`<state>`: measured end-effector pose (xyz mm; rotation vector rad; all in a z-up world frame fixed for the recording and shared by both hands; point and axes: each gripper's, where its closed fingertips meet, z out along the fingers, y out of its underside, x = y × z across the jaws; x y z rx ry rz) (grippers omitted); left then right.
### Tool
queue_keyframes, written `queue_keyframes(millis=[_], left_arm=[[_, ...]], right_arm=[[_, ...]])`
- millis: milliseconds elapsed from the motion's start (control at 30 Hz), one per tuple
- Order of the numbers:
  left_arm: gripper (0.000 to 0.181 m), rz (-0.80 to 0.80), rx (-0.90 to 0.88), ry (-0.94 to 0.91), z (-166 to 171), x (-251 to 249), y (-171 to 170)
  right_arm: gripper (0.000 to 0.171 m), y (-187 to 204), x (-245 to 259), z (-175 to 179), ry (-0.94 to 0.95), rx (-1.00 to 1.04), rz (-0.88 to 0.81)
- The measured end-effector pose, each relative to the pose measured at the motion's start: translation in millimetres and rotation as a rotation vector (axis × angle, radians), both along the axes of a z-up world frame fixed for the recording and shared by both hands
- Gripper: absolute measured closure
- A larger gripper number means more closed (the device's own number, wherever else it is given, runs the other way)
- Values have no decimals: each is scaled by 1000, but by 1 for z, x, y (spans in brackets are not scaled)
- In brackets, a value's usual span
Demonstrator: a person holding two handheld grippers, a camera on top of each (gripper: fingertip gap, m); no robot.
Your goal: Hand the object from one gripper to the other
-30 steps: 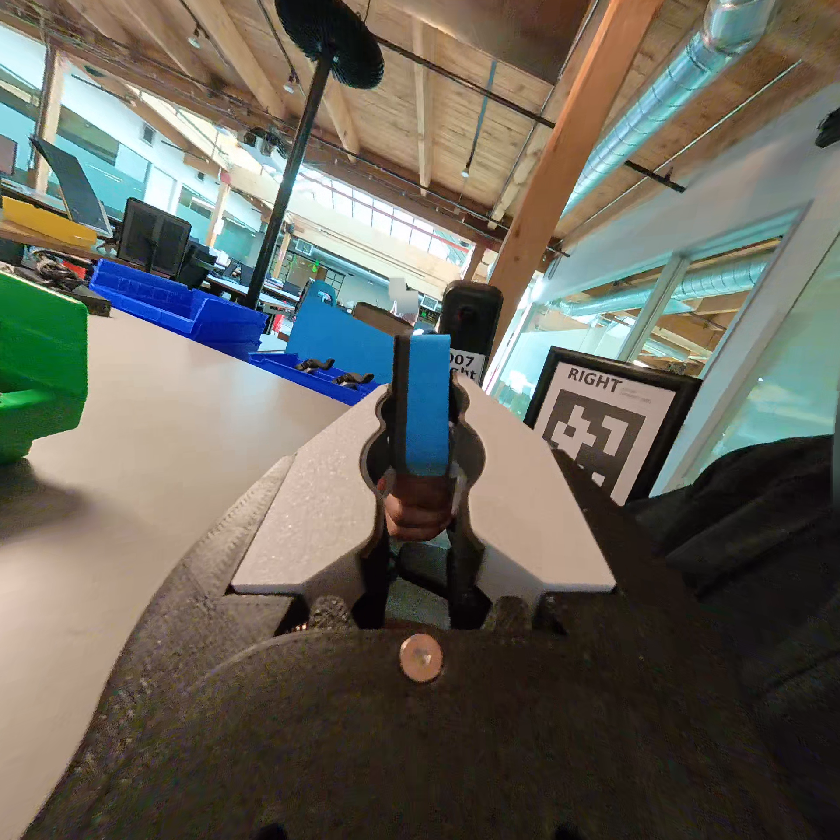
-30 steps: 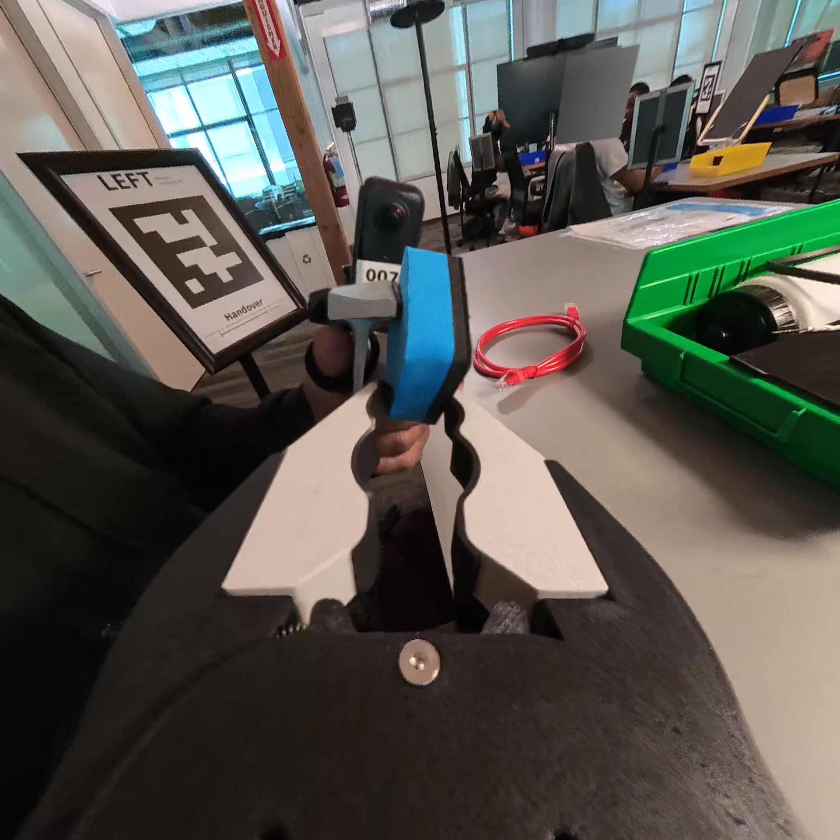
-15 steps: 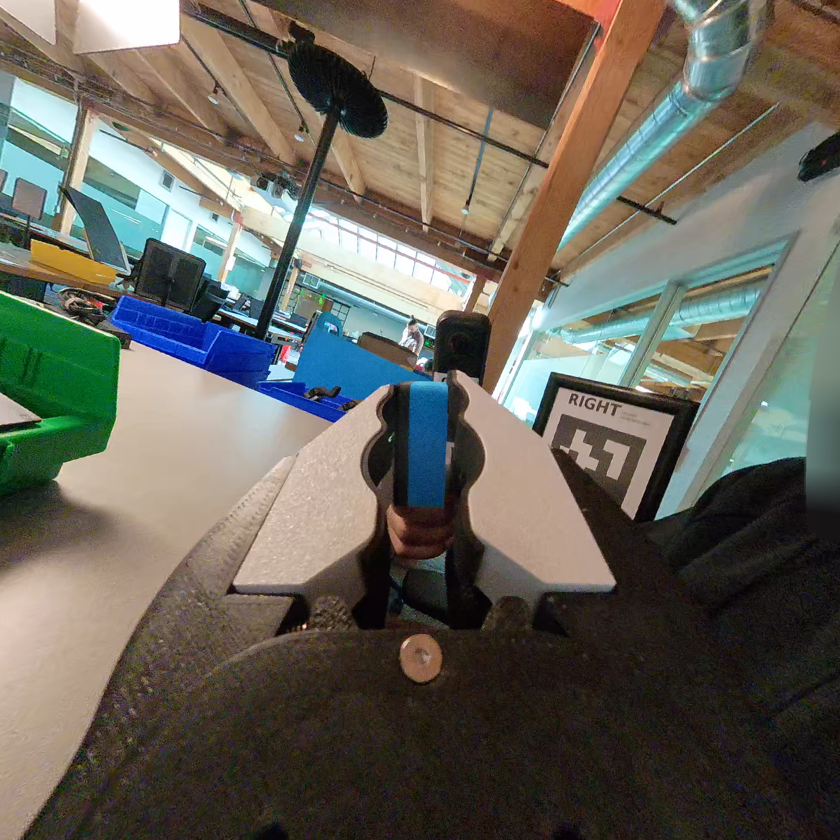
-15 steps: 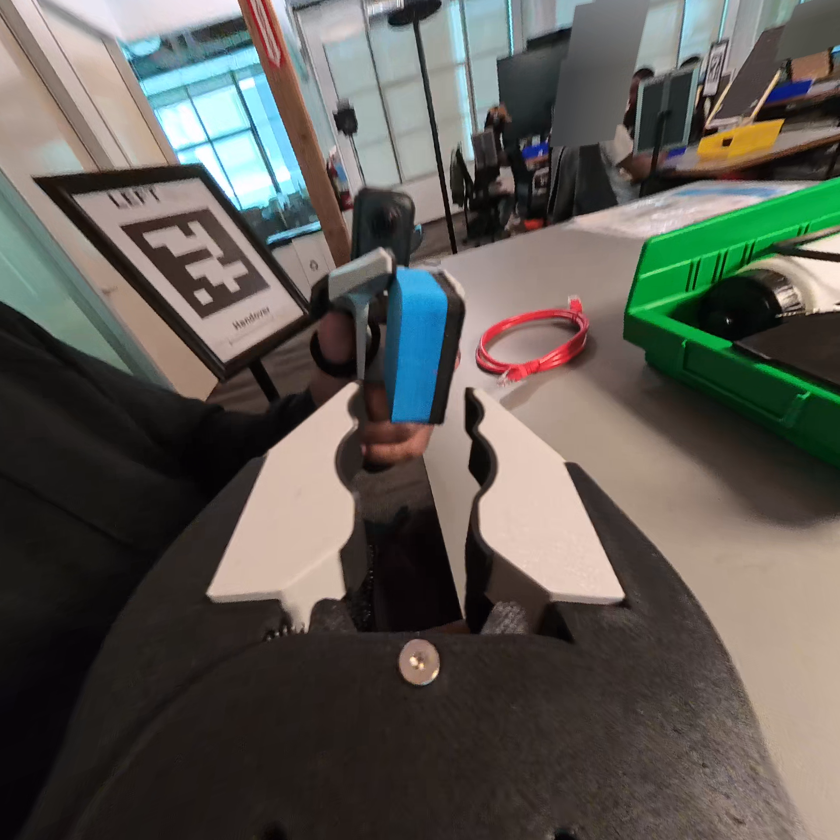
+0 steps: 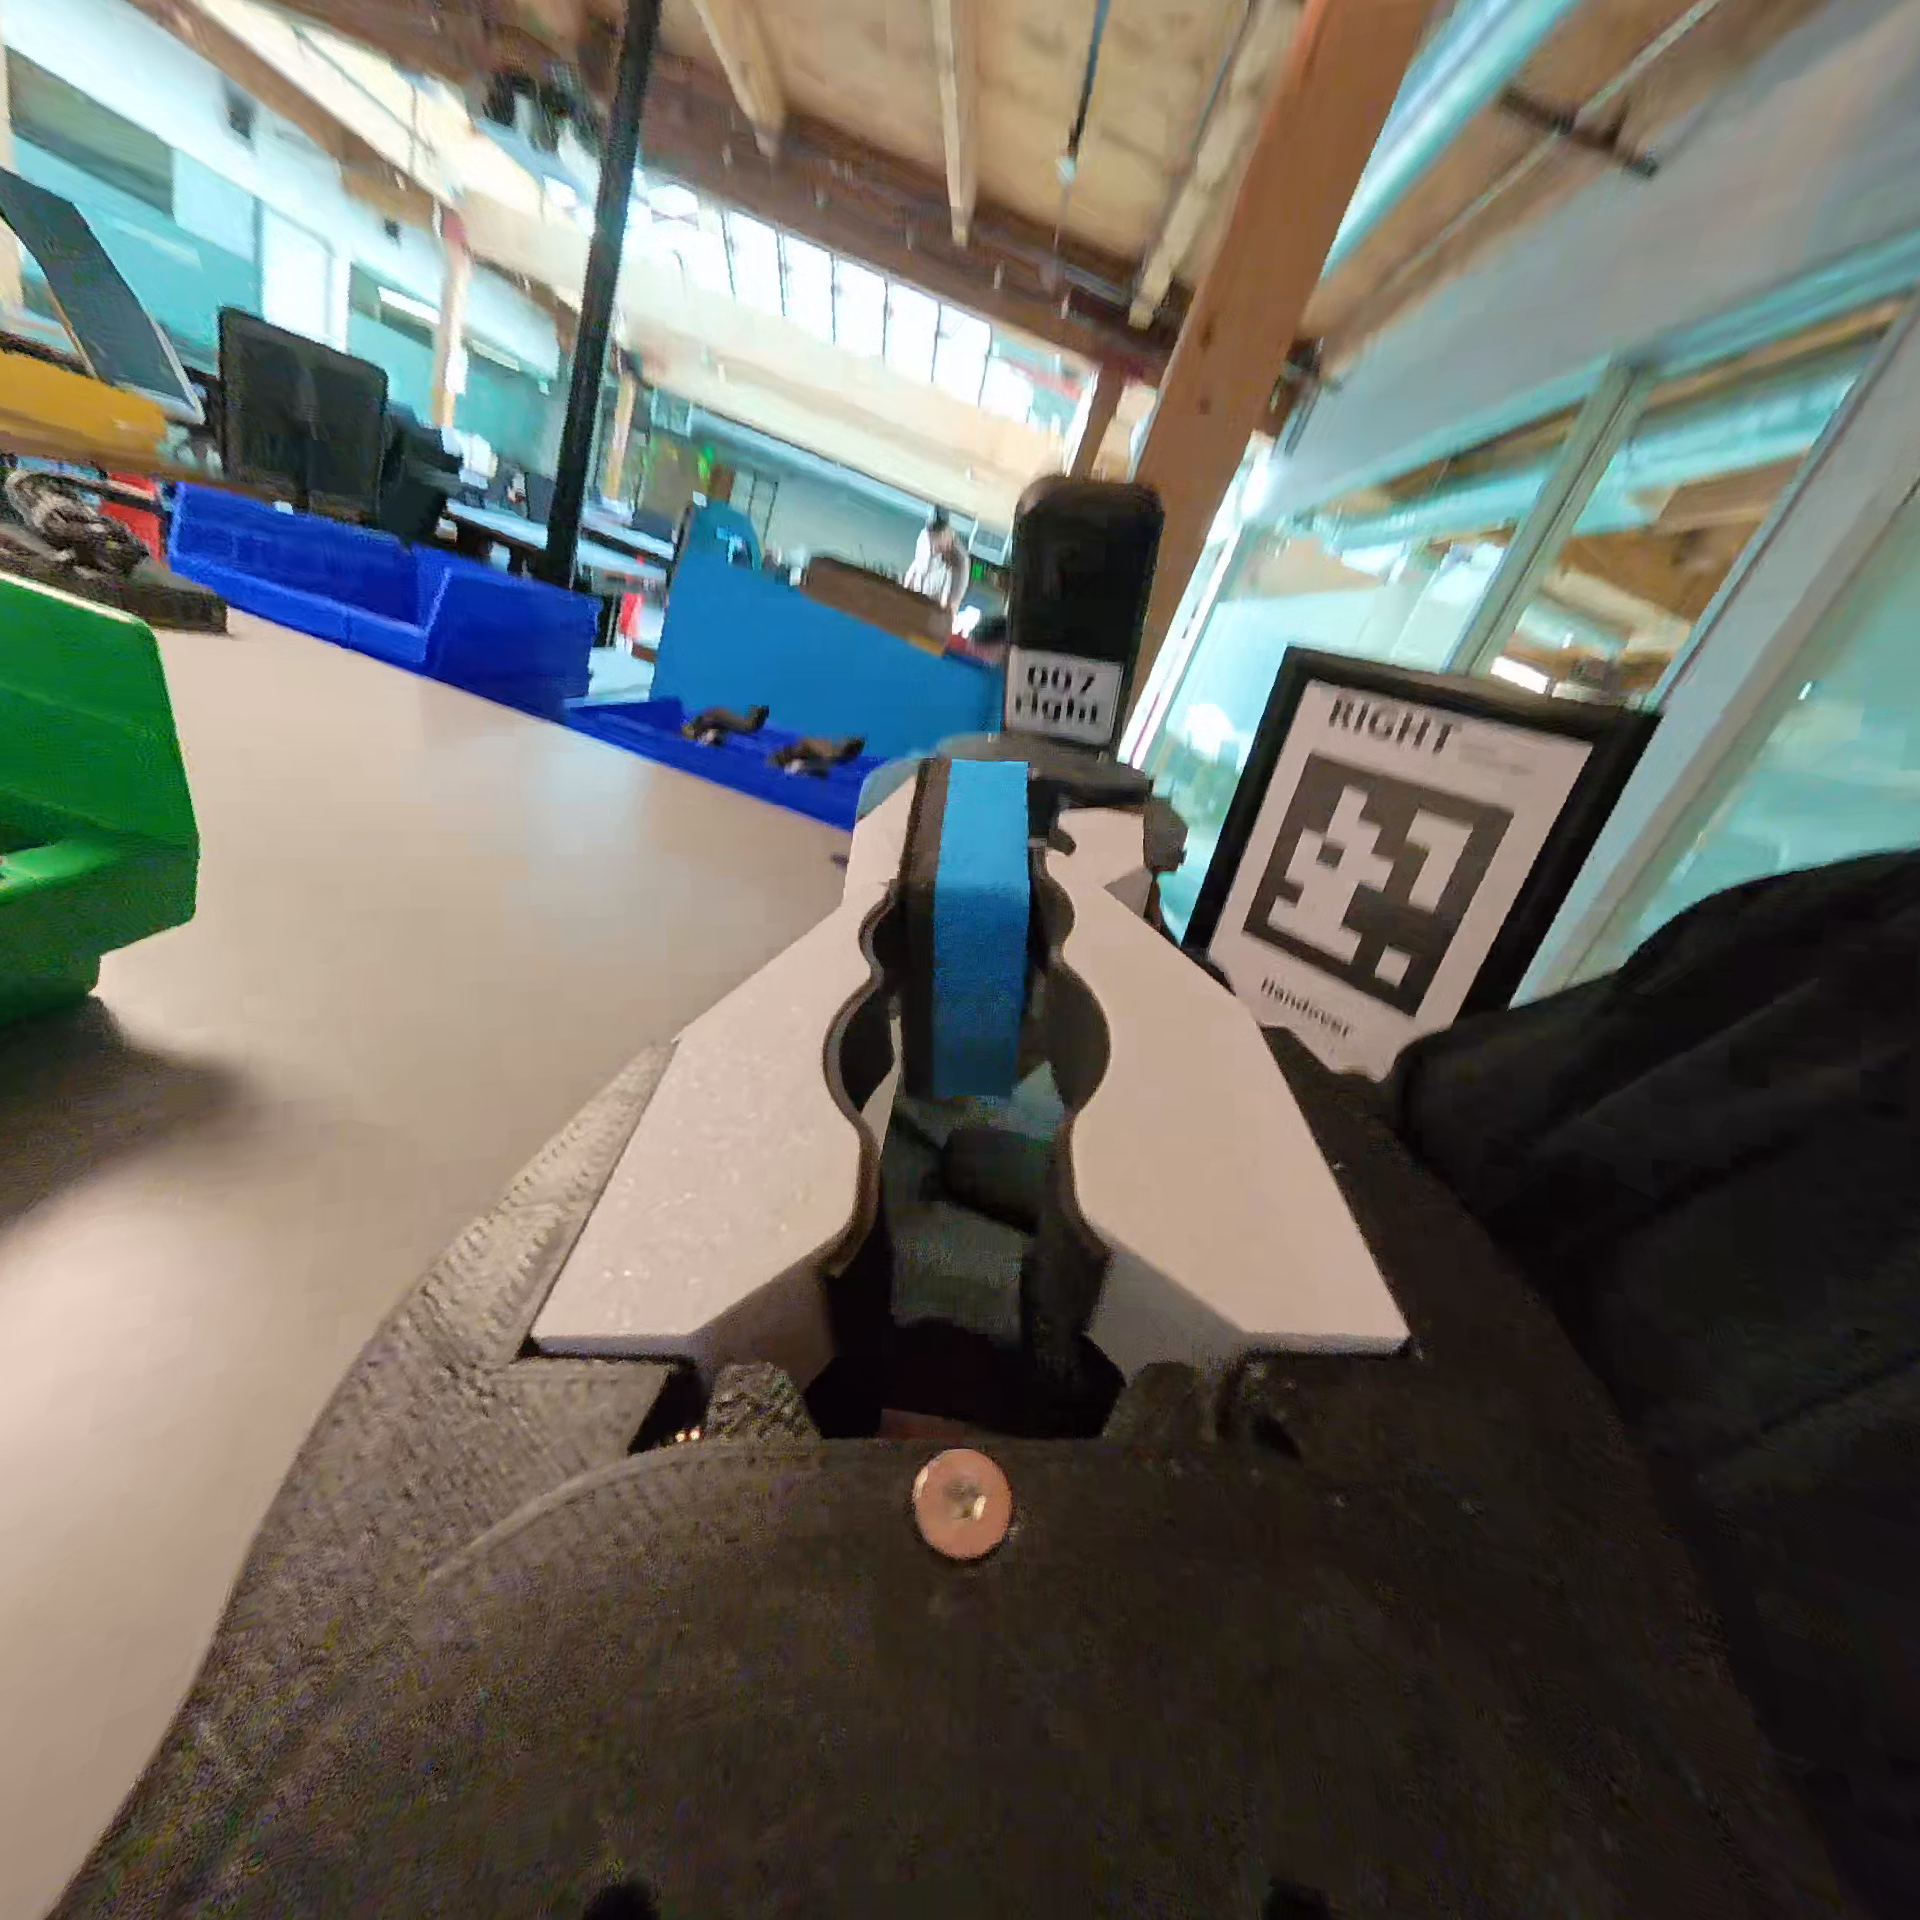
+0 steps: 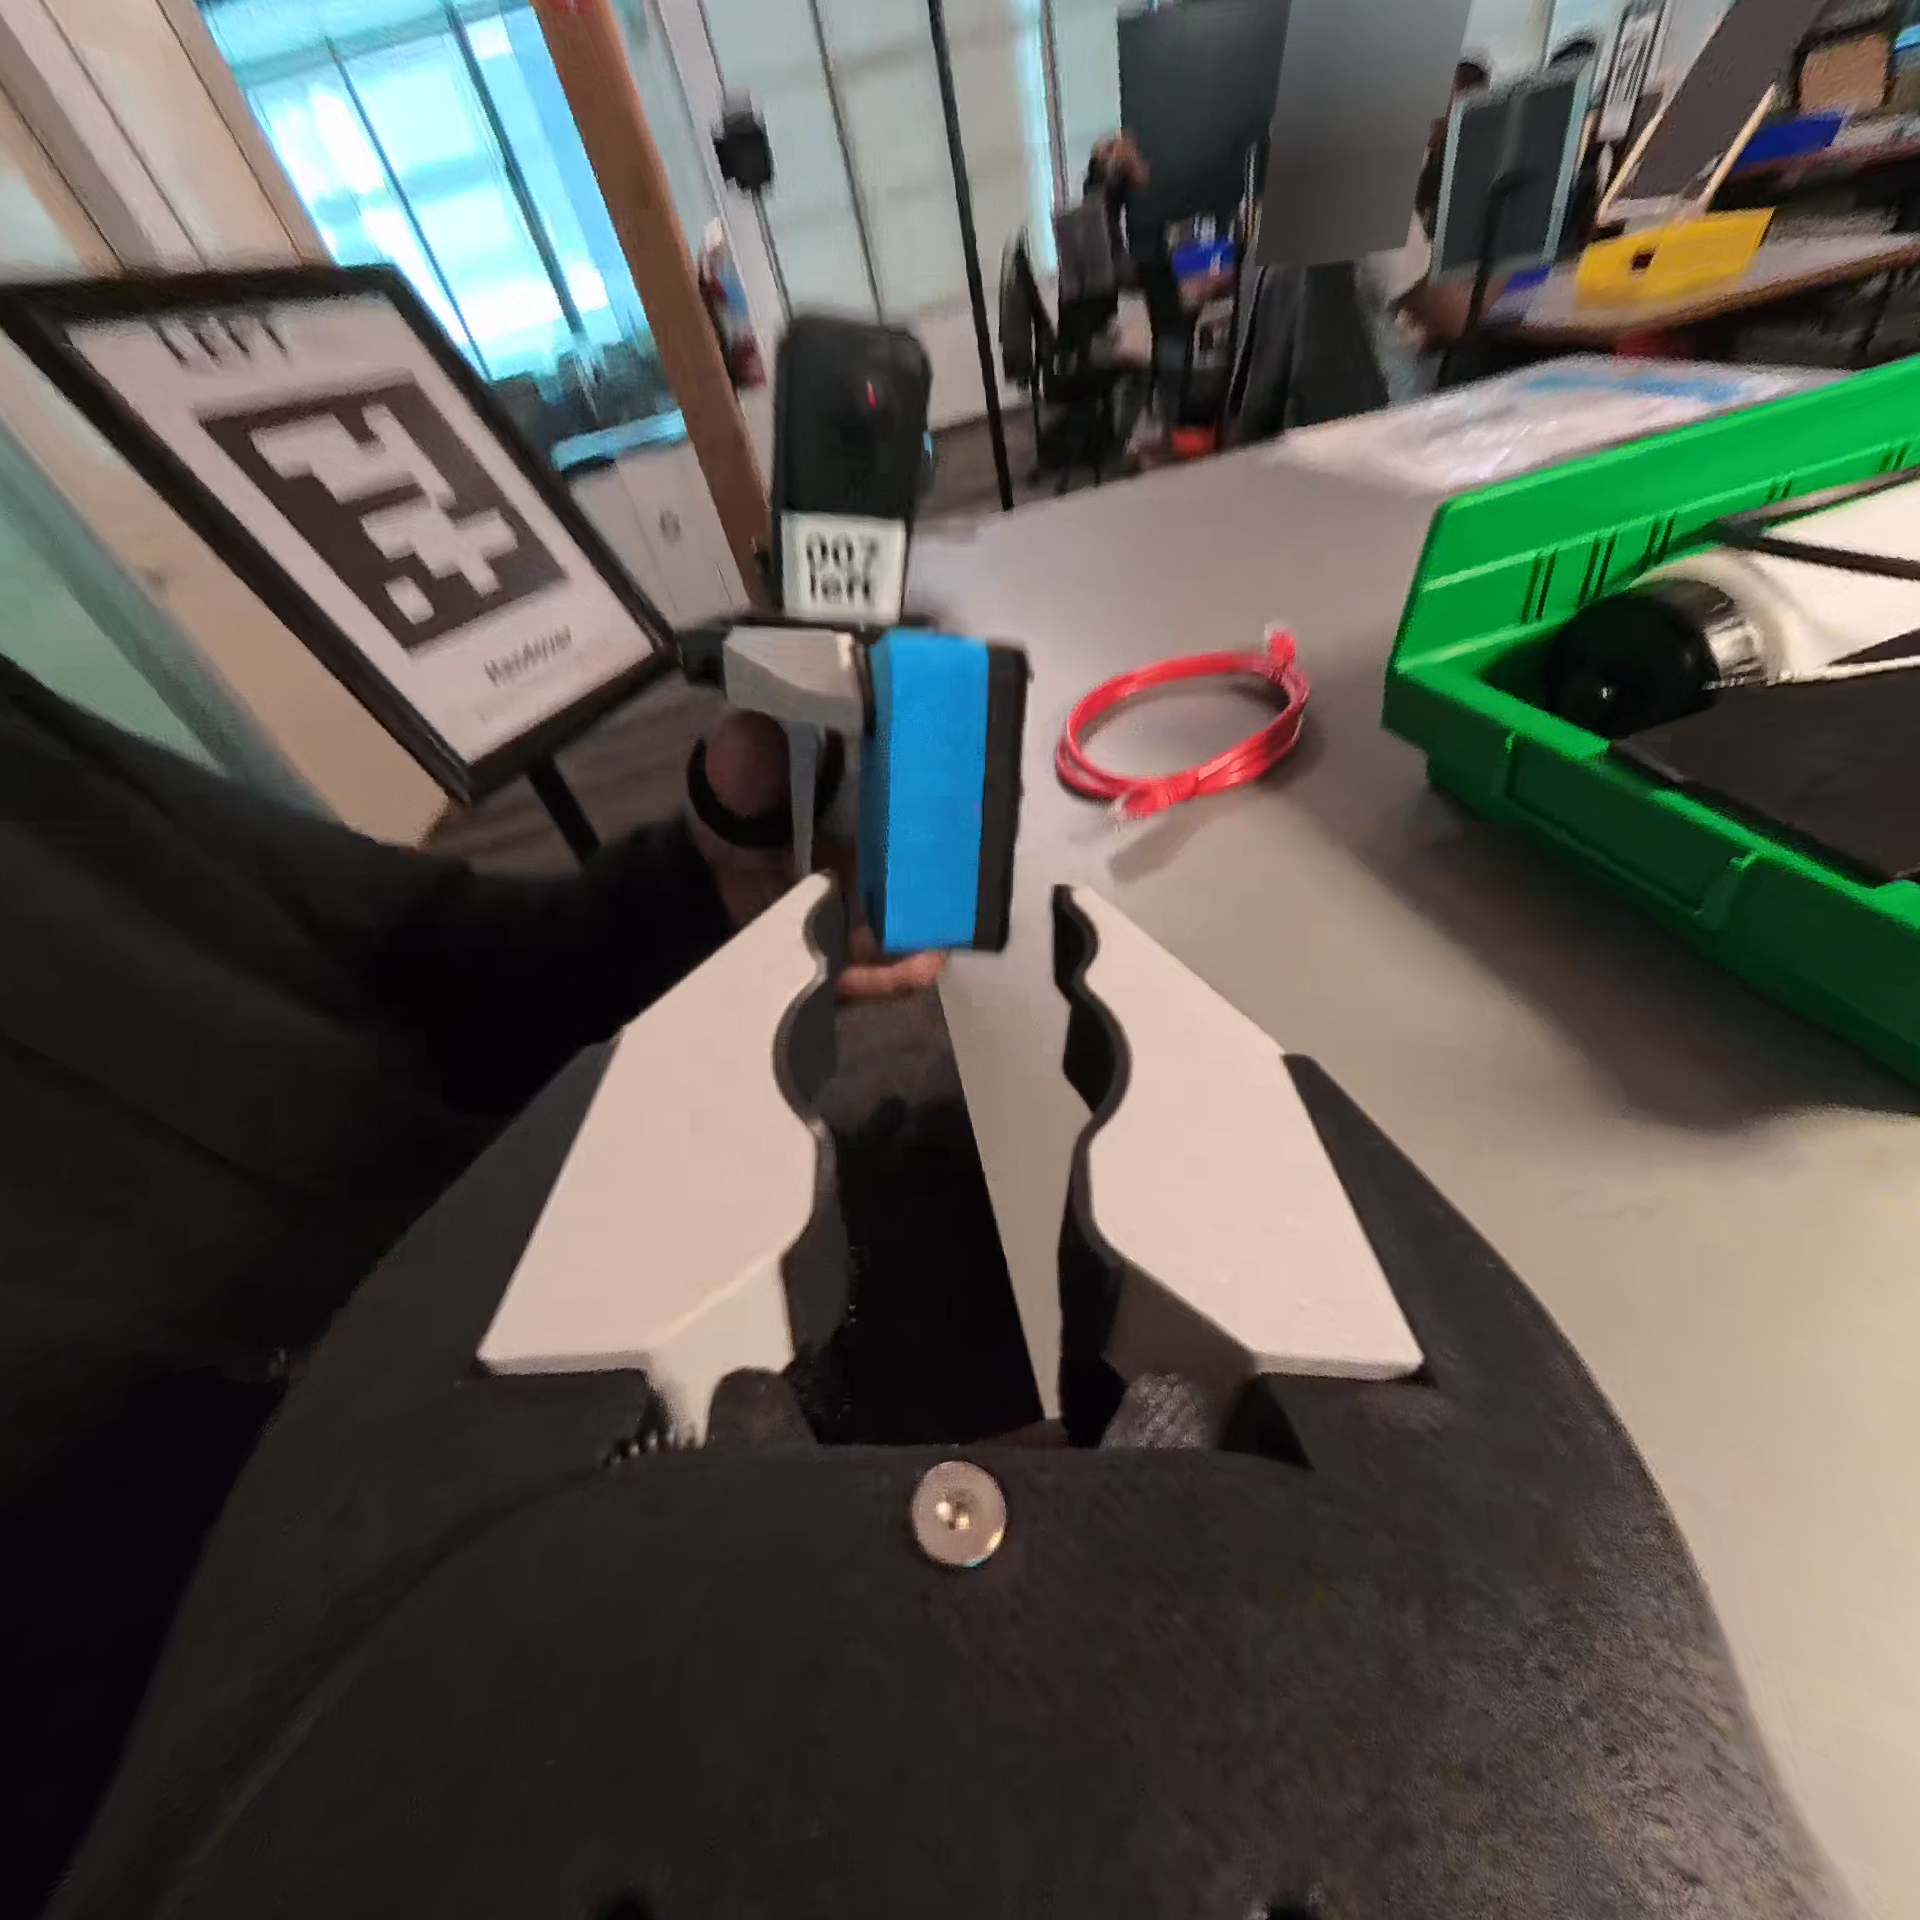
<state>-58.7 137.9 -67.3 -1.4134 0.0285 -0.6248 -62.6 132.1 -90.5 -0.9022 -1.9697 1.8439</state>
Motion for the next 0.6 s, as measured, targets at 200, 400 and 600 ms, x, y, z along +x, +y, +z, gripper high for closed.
queue_keyframes(millis=[200,400,600], left_arm=[[158,19,135,-190,18,-10,0],[134,-13,-46,63,-7,4,-3],[158,30,-26,124,-7,4,3]], right_arm=[[146,-10,-5,8,40,-87,3],[149,-8,10,-23,-74,137,67],[139,-4,5,-11,-36,83,18]])
